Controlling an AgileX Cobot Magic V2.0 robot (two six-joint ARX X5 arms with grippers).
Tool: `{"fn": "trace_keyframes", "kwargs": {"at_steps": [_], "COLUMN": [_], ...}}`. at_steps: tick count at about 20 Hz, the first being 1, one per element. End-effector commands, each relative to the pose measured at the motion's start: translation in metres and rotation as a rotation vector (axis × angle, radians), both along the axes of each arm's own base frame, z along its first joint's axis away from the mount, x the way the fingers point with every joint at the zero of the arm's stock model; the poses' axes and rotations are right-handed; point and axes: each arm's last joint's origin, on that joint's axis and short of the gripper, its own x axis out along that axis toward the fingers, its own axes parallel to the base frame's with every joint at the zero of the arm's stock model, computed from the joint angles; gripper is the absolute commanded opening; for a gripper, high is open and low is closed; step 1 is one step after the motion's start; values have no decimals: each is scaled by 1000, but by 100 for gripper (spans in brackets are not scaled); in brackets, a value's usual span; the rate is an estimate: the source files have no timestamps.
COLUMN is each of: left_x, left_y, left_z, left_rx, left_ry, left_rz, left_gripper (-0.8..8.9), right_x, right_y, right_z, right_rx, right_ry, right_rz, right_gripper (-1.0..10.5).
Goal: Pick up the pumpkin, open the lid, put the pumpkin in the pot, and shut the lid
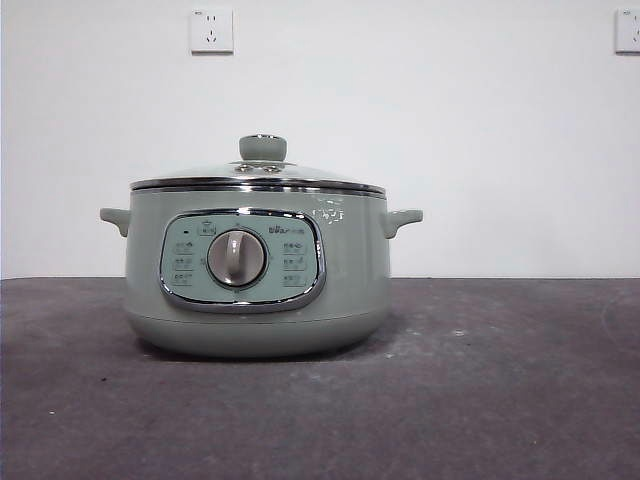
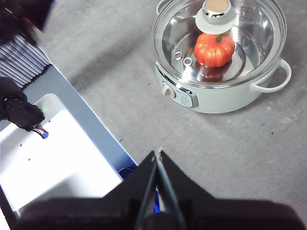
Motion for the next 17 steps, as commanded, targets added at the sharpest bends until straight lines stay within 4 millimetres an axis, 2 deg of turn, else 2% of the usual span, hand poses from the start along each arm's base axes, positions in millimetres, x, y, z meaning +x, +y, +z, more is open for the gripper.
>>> {"fn": "trace_keyframes", "kwargs": {"at_steps": [1,5,8,17], "left_x": [0,1,1,-1], "left_y": [2,2,2,2], "left_z": [-18,-48,-63,-80], "left_rx": [-24,-26,-27,-35], "left_ry": [11,46,65,197], "left_rz": [52,70,70,60], "left_gripper": [-4,-4,-4,-4], "right_x": [-1,-1,-1,-1], "right_y": [-1,-1,-1,-1], "right_z": [1,1,1,1], "right_rx": [7,7,7,7], "right_ry": [-5,-5,-5,-5], "right_rz": [-5,-5,-5,-5], "right_gripper": [1,1,1,1]}}
